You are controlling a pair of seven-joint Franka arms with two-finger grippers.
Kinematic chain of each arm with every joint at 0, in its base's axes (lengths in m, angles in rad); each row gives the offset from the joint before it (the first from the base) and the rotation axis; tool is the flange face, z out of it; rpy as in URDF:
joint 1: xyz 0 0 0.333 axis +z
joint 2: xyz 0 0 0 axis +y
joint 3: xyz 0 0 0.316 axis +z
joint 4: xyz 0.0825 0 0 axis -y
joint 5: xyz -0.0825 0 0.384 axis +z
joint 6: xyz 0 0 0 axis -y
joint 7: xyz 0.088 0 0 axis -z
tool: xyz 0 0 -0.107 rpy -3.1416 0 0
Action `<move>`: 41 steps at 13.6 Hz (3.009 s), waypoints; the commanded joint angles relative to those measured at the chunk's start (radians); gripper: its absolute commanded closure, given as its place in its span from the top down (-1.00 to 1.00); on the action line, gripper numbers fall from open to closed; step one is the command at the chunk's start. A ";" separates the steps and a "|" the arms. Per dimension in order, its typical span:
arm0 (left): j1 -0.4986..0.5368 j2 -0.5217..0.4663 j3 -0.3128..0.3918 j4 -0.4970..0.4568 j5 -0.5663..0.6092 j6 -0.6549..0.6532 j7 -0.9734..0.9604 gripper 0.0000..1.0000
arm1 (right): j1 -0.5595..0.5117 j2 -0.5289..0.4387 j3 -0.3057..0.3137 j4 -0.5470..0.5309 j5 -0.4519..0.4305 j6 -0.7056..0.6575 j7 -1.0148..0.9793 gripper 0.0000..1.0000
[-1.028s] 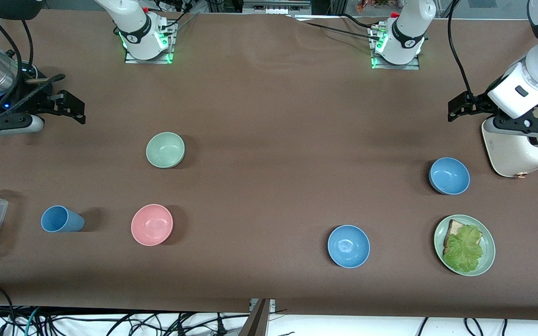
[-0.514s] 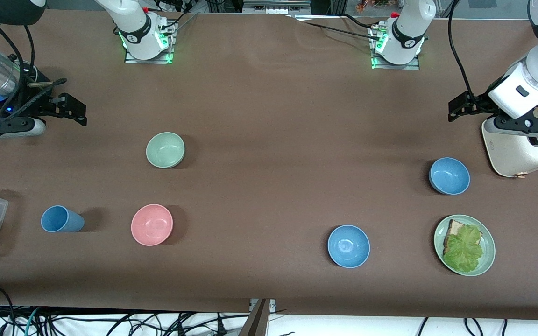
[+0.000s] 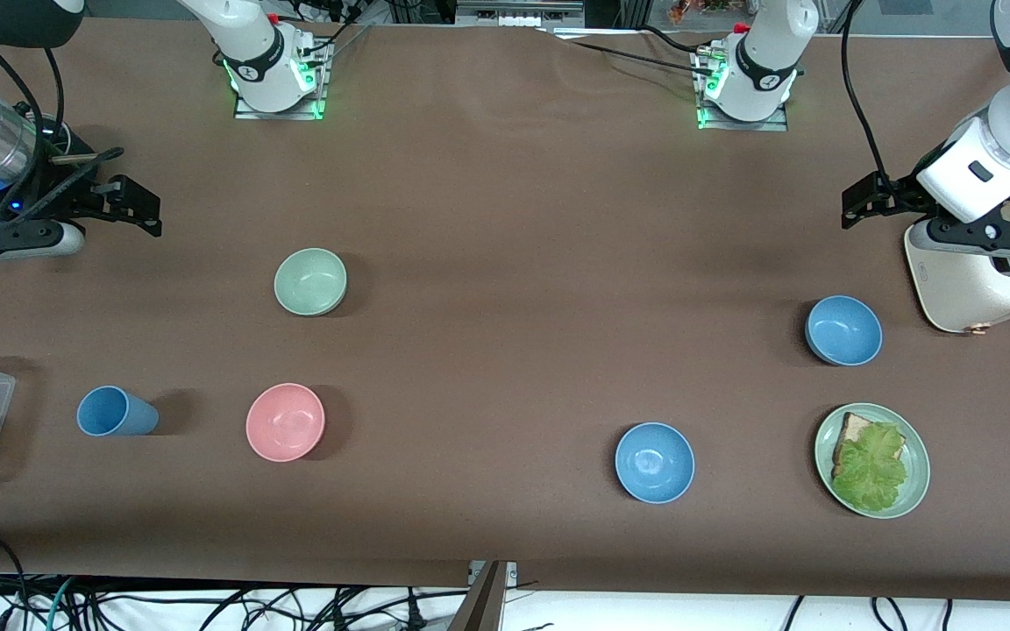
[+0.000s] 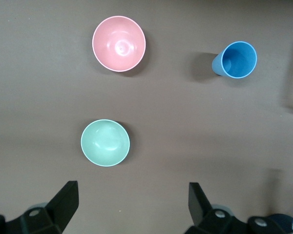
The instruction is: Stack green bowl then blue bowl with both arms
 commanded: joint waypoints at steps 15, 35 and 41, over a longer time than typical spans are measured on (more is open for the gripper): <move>0.003 -0.004 -0.001 0.007 -0.012 -0.007 -0.004 1.00 | -0.027 0.005 0.016 0.018 -0.002 -0.014 -0.011 0.98; 0.005 -0.004 -0.001 0.007 -0.012 -0.007 -0.004 1.00 | 0.005 0.151 0.060 -0.513 0.044 0.641 -0.007 0.98; 0.005 -0.004 -0.001 0.007 -0.012 -0.008 -0.004 1.00 | 0.016 0.207 0.065 -0.704 0.044 0.883 0.007 0.98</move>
